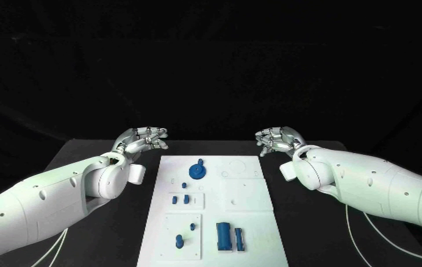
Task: Assemble the parts on the task board
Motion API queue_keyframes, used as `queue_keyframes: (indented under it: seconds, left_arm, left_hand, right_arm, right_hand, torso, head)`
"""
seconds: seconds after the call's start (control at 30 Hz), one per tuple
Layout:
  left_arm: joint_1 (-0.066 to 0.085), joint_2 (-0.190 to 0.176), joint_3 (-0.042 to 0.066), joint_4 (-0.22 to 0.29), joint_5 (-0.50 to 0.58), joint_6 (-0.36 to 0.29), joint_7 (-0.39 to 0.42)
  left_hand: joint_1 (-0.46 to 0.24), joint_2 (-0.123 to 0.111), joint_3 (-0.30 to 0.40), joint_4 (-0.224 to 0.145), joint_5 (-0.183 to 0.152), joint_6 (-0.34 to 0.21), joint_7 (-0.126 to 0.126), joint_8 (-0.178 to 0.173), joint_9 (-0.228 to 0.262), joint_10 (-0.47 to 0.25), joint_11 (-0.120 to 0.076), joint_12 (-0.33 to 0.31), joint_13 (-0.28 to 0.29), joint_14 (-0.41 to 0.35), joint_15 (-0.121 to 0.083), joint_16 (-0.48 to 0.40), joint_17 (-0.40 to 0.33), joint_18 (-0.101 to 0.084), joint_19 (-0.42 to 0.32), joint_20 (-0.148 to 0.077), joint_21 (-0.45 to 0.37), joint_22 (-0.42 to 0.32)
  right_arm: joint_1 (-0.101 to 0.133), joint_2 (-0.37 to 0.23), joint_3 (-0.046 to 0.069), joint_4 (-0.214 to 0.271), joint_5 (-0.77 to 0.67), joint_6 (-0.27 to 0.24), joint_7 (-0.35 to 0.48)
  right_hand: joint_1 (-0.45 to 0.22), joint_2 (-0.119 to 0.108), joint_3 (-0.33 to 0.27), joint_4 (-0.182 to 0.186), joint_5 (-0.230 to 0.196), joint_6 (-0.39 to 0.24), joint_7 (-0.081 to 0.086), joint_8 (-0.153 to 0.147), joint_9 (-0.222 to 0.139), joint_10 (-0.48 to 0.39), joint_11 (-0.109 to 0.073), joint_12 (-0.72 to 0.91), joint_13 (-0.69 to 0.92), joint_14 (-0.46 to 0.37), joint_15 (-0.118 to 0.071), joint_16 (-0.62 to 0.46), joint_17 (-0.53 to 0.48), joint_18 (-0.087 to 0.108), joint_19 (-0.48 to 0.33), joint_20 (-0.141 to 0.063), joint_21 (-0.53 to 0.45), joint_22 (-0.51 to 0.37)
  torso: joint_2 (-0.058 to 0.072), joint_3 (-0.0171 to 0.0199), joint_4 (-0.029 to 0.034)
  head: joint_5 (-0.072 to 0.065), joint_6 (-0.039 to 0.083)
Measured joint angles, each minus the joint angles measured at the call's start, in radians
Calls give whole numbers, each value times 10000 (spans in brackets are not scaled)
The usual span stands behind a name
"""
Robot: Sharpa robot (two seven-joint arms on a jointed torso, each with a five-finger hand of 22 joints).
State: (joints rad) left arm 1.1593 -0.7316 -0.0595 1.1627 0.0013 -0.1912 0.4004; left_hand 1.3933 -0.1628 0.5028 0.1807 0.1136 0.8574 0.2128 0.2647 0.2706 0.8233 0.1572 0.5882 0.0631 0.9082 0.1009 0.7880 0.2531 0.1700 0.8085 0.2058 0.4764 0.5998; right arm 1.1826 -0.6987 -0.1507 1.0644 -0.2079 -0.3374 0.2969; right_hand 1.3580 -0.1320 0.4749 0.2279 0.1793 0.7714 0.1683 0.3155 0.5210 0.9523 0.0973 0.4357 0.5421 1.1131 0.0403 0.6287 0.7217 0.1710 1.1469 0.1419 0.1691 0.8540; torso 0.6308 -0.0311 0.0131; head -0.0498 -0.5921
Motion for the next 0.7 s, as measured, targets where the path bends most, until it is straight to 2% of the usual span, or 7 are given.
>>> queue_keyframes:
  seconds: [0.1, 0.13, 0.2, 0.27, 0.4, 0.53, 0.7]
  left_arm:
    - [-109, 394, 54, -638, 233, -95, 198]
    - [-115, 409, 53, -651, 247, -109, 204]
    - [-111, 365, 50, -590, 246, -116, 196]
    - [-117, 317, 50, -524, 243, -141, 181]
    - [-229, 241, 87, -141, 238, -327, 173]
    - [-359, 134, 188, 560, 229, -771, 197]
    - [-614, -108, 354, 1847, 214, -1863, 336]
  left_hand:
    - [-110, -98, 84, -32, 0, -383, -1, -12, -16, 180, 162, -1238, -11, -773, 361, -2038, -617, 0, -744, 474, -1593, -1102]
    - [-429, 33, -222, -169, -90, -1024, -90, -220, -222, -391, 91, -1761, -61, -1522, 333, -2780, -840, -73, -1373, 371, -2049, -1614]
    - [-1438, 419, -1376, -557, -351, -2845, -540, -810, -827, -2274, -277, -2839, -198, -3398, 50, -4156, -1286, -475, -3014, -162, -2807, -2737]
    - [-2400, 747, -2344, -888, -562, -4369, -969, -1301, -1328, -3857, -618, -3662, -313, -4919, -229, -5168, -1622, -819, -4370, -669, -3343, -3611]
    - [-4134, 1170, -3627, -1325, -838, -6375, -1516, -1943, -1984, -5948, -1078, -4724, -464, -6908, -602, -6468, -2057, -1174, -6142, -1328, -4025, -4751]
    - [-8317, 1400, -4319, -1574, -943, -7475, -1826, -2299, -2343, -7085, -1333, -5305, -549, -7997, -805, -7173, -2294, -1327, -7112, -1691, -4393, -5374]
    - [-11490, 1529, -4706, -1720, -1021, -8097, -1990, -2457, -2548, -7738, -1464, -5631, -592, -8608, -920, -7578, -2427, -1487, -7635, -1928, -4563, -5732]
  right_arm:
    - [-83, 236, 45, -747, 494, 194, 283]
    - [-85, 236, 46, -756, 521, 194, 295]
    - [-84, 212, 46, -693, 528, 178, 291]
    - [-94, 189, 74, -595, 528, 145, 280]
    - [-206, 90, 204, -137, 556, -16, 284]
    - [-397, -61, 434, 709, 667, -375, 375]
    - [-728, -335, 860, 2298, 935, -1237, 691]
  right_hand:
    - [-131, -83, 307, -175, -241, 491, 183, -427, -359, 253, 388, -1228, -1565, -904, 354, -1909, -997, -2, -737, 347, -946, -1208]
    - [-454, 12, 20, -344, -372, -94, 101, -665, -739, -313, 297, -1564, -1993, -1178, 326, -2404, -1544, -14, -1023, 265, -1050, -1854]
    - [-1433, 322, -1122, -816, -718, -1942, -313, -1282, -1820, -2474, -2, -2287, -2885, -2852, 170, -3420, -2945, -422, -1826, -123, -1232, -3502]
    - [-2360, 593, -2083, -1199, -1006, -3472, -672, -1781, -2719, -4347, -264, -2846, -3569, -4940, 24, -4195, -4083, -772, -3786, -460, -1359, -4842]
    - [-4120, 951, -3366, -1723, -1385, -5518, -1162, -2445, -3919, -6839, -604, -3577, -4465, -7913, -183, -5205, -5597, -1178, -7406, -923, -1490, -6628]
    - [-8482, 1142, -4073, -2006, -1591, -6636, -1425, -2802, -4579, -8205, -793, -3975, -4952, -9554, -294, -5758, -6423, -1415, -9476, -1175, -1567, -7603]
    - [-11320, 1242, -4437, -2168, -1662, -7240, -1564, -2970, -4931, -8941, -900, -4151, -5216, -10432, -353, -6051, -6868, -1417, -10592, -1313, -1614, -8130]
  torso:
    - [-90, 31, 6]
    - [-102, 36, 6]
    - [-102, 35, 5]
    - [-110, 38, 2]
    - [-231, 77, -17]
    - [-493, 171, -61]
    - [-732, 263, -108]
  head:
    - [32, 233]
    - [35, 252]
    - [36, 227]
    - [49, 196]
    - [151, 132]
    - [329, 17]
    - [466, -56]
